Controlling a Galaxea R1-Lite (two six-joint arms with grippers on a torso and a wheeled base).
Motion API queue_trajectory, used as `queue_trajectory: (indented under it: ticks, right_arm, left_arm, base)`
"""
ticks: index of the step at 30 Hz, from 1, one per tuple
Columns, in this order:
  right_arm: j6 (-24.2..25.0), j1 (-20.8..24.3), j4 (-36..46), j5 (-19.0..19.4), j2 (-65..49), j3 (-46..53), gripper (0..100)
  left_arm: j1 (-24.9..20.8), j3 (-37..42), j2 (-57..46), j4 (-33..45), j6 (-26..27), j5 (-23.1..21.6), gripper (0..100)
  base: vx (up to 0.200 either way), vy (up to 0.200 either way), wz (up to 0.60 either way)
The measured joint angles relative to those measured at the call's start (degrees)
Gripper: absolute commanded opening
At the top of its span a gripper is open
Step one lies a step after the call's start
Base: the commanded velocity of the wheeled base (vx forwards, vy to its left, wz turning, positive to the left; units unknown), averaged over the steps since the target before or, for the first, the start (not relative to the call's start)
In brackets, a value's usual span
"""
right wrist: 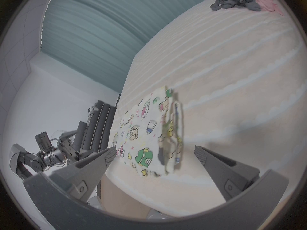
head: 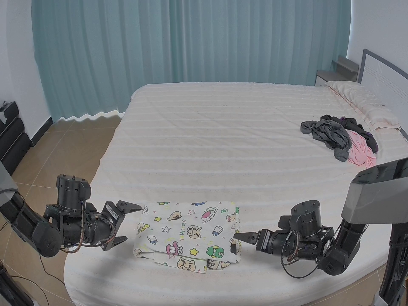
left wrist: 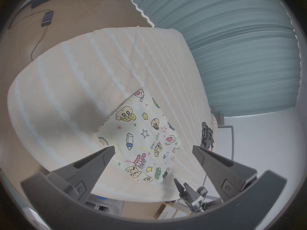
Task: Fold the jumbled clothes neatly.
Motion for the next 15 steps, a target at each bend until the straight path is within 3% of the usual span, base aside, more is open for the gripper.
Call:
queue_trajectory:
  ticks: [6, 15]
  right_arm:
    - [-0.1, 0.9, -0.5, 0.7, 2.1, -0.8, 100]
    - [-0.5, 3.1, -1.3, 0.9, 4.8, -1.2, 100]
  left_arm:
    - [0.2, 2.5, 4.5, -11.1, 0.6, -0.6, 100]
    - [0.1, 4.3, 8.1, -12.8, 0.7, -0.4, 100]
  base:
    - [0.000, 0.000, 0.00]
    - [0.000, 0.000, 0.00]
